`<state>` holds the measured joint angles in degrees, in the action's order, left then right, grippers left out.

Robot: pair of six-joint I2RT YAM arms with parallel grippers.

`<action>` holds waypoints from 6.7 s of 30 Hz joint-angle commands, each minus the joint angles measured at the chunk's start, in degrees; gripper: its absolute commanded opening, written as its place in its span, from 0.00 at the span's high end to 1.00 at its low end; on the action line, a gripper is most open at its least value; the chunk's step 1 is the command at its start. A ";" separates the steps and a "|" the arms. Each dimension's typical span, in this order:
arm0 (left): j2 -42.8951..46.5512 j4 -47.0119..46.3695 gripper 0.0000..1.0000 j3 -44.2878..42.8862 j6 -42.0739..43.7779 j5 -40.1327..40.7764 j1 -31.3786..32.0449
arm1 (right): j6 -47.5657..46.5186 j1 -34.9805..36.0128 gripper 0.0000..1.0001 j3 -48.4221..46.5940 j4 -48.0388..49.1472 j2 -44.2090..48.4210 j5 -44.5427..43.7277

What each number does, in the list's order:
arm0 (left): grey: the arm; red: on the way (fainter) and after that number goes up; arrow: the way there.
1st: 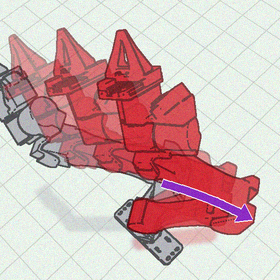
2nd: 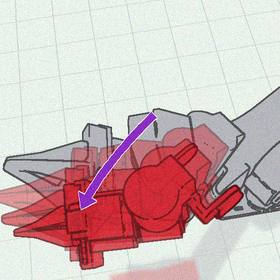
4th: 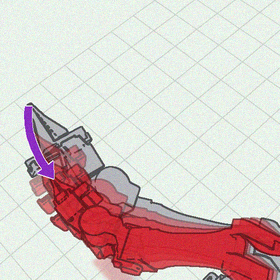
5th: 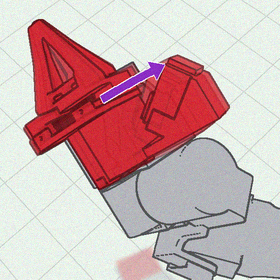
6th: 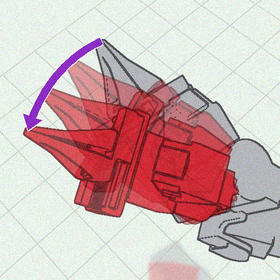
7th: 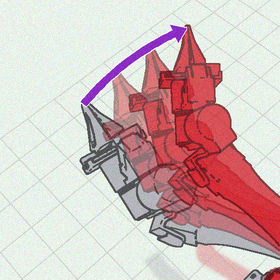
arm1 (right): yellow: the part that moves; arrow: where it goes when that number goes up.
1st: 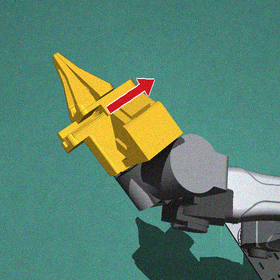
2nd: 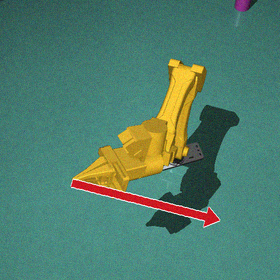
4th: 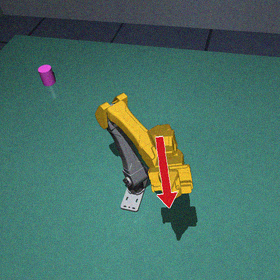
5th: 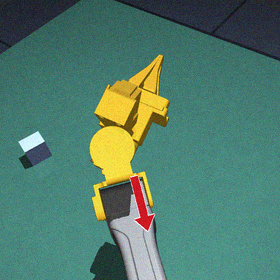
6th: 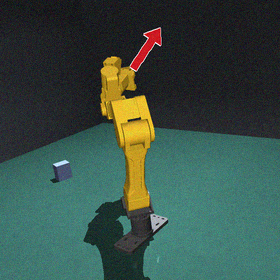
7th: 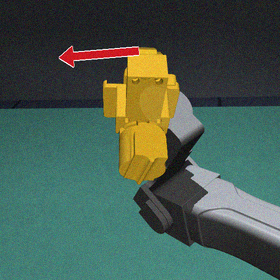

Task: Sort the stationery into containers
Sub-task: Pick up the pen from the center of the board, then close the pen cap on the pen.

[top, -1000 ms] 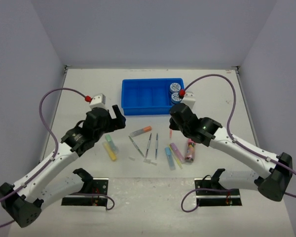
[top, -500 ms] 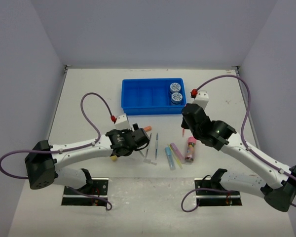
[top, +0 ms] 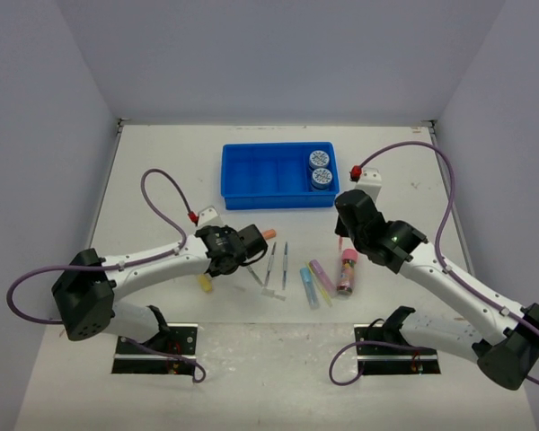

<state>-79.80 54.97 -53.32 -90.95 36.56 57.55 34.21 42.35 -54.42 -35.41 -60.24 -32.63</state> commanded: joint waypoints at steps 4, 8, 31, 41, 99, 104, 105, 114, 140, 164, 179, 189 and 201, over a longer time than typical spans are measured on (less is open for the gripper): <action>-0.21 -3.04 0.55 0.87 8.46 3.51 -7.77 | -1.16 -0.25 1.00 0.18 3.34 0.36 1.00; -1.51 -5.91 0.56 1.51 12.63 1.85 -10.00 | -1.16 -0.25 1.00 -0.12 3.68 -0.54 1.57; -5.16 -13.18 0.71 9.21 16.89 -3.86 -12.98 | -2.04 -0.21 1.00 0.01 4.91 -2.07 2.27; -5.14 -14.16 0.71 11.69 17.13 -4.61 -12.98 | -2.11 -0.25 1.00 -0.15 5.01 -2.16 2.52; 3.24 -19.02 0.00 4.84 28.36 -13.25 -5.90 | -4.59 -0.25 1.00 0.63 7.59 -1.33 3.50; 2.76 -8.85 0.01 2.06 7.56 -10.80 -3.12 | -4.98 -0.25 1.00 0.75 8.32 -1.63 4.15; 2.59 -8.40 0.03 1.59 5.12 -11.18 -2.84 | -5.09 -0.25 1.00 0.82 8.59 -1.63 4.33; -5.46 -8.97 0.55 -3.37 0.03 -14.31 -2.71 | -5.83 -0.25 1.00 1.69 9.48 -0.89 5.20; -10.82 -5.66 0.71 0.15 -3.40 -13.31 -3.62 | -6.30 -0.34 1.00 3.05 10.49 -0.13 6.26; 0.72 -5.02 0.30 -6.42 22.95 -0.60 -14.06 | -6.79 -0.34 1.00 2.82 10.62 -1.25 7.23; -5.15 -10.19 0.66 -4.71 20.16 -17.11 -28.81 | -6.96 -0.34 1.00 3.34 11.07 -1.20 7.08; -6.99 -13.01 0.70 -1.36 18.08 -19.30 -28.63 | -7.04 -0.25 1.00 3.44 11.41 -1.20 7.40; -11.30 -14.45 0.70 -0.20 18.17 -19.94 -28.63 | -7.00 -0.34 1.00 3.79 11.59 -0.93 7.41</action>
<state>-90.72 42.57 -54.21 -71.42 17.12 28.93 27.97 42.30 -51.07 -26.03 -61.19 -25.74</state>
